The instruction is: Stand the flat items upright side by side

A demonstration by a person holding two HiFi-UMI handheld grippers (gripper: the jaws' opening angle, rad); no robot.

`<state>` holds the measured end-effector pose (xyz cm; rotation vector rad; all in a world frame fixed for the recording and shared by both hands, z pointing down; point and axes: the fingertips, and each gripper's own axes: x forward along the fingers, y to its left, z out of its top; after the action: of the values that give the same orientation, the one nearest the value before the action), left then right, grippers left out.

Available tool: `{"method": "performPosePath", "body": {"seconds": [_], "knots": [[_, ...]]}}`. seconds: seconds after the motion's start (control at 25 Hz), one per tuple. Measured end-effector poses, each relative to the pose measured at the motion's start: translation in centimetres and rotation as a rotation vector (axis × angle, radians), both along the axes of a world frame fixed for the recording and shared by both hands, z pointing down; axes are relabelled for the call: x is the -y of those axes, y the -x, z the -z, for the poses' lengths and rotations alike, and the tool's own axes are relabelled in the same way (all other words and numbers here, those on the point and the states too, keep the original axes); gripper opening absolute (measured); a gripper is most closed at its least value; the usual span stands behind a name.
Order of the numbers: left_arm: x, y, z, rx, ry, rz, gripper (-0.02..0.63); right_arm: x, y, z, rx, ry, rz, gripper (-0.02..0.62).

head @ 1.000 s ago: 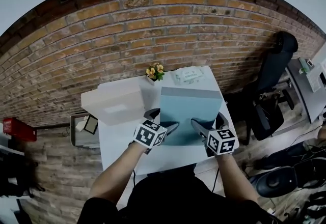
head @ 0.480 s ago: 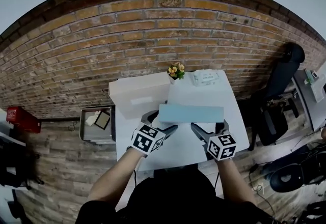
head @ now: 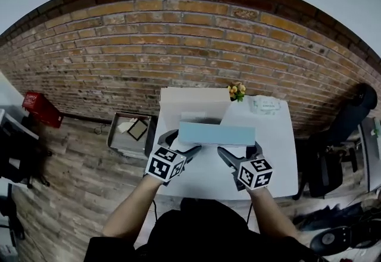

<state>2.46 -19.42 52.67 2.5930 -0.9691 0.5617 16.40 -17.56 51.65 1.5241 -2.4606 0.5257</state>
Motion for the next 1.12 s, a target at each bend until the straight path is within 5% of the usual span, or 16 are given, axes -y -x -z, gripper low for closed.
{"method": "performPosePath", "body": {"seconds": [0.48, 1.12], "knots": [[1.8, 5.4, 0.2, -0.004, 0.034, 0.221, 0.417, 3.4, 5.0, 0.7, 0.027, 0.014, 0.234, 0.508], [3.4, 7.2, -0.7, -0.014, 0.017, 0.161, 0.4, 5.5, 6.2, 0.0, -0.009, 0.038, 0.182, 0.468]]}}
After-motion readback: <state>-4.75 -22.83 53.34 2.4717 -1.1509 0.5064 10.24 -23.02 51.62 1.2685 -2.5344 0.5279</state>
